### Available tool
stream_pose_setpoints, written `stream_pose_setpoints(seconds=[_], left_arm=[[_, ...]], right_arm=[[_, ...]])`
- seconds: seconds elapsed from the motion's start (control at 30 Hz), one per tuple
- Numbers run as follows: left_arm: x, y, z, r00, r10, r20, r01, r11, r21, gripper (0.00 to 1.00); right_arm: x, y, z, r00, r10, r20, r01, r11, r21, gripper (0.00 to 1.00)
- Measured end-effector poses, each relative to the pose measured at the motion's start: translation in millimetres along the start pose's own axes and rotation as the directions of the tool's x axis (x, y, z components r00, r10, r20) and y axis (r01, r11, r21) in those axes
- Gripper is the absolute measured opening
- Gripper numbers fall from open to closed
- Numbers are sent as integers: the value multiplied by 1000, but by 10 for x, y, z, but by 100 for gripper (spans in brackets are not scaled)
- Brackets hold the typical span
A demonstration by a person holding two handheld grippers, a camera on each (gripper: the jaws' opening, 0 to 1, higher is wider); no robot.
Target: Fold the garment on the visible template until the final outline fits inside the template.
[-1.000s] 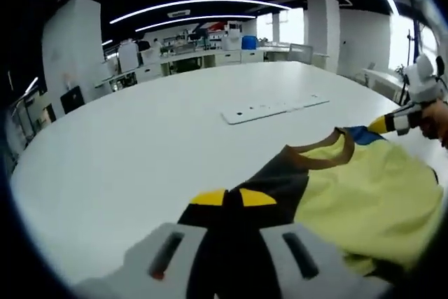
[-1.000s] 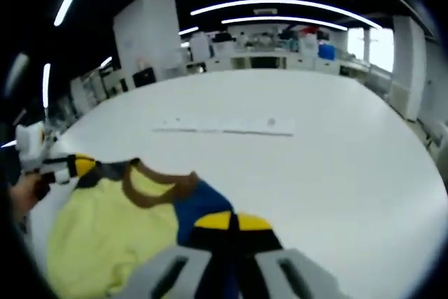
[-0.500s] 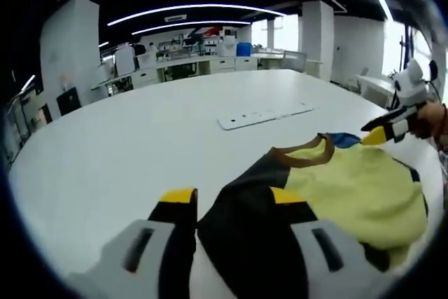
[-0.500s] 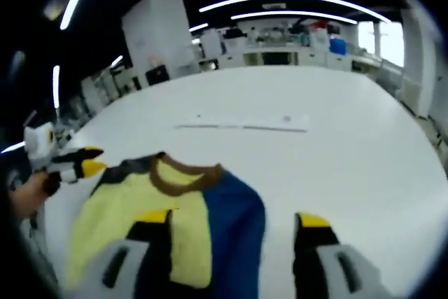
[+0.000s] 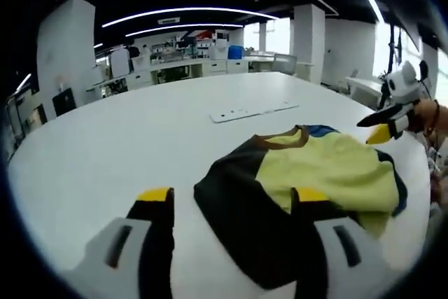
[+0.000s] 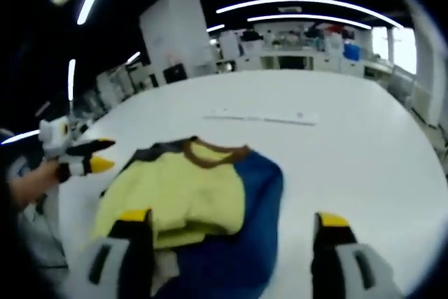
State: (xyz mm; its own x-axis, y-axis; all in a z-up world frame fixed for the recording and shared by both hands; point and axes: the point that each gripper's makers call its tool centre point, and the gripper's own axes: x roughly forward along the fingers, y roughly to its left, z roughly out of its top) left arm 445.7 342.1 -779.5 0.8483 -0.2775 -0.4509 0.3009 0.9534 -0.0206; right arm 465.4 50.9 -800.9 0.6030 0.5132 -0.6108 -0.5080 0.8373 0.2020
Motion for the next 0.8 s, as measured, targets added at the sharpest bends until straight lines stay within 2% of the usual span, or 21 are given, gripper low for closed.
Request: stream_pose_setpoints(seconds=[0.17,0.47,0.67,0.8], left_arm=[[-185,-48,-96,1000,-11,-18,11,1000,-16,66],[-306,-203,-220,999,-47,-15,47,998,-29,59],[-350,-251,-408,997,-52,-56,51,998,-21,53],[-355,-249,-560,995,-51,-90,49,999,-24,44]], right_arm=[[-180,73,-205,1000,5,-18,-4,1000,5,95],[-427,220,-509,1000,0,-24,1,999,33,91],[-485,348,-721,999,-1,-39,3,999,45,82],[-504,386,-852,999,-9,-53,12,999,43,69]])
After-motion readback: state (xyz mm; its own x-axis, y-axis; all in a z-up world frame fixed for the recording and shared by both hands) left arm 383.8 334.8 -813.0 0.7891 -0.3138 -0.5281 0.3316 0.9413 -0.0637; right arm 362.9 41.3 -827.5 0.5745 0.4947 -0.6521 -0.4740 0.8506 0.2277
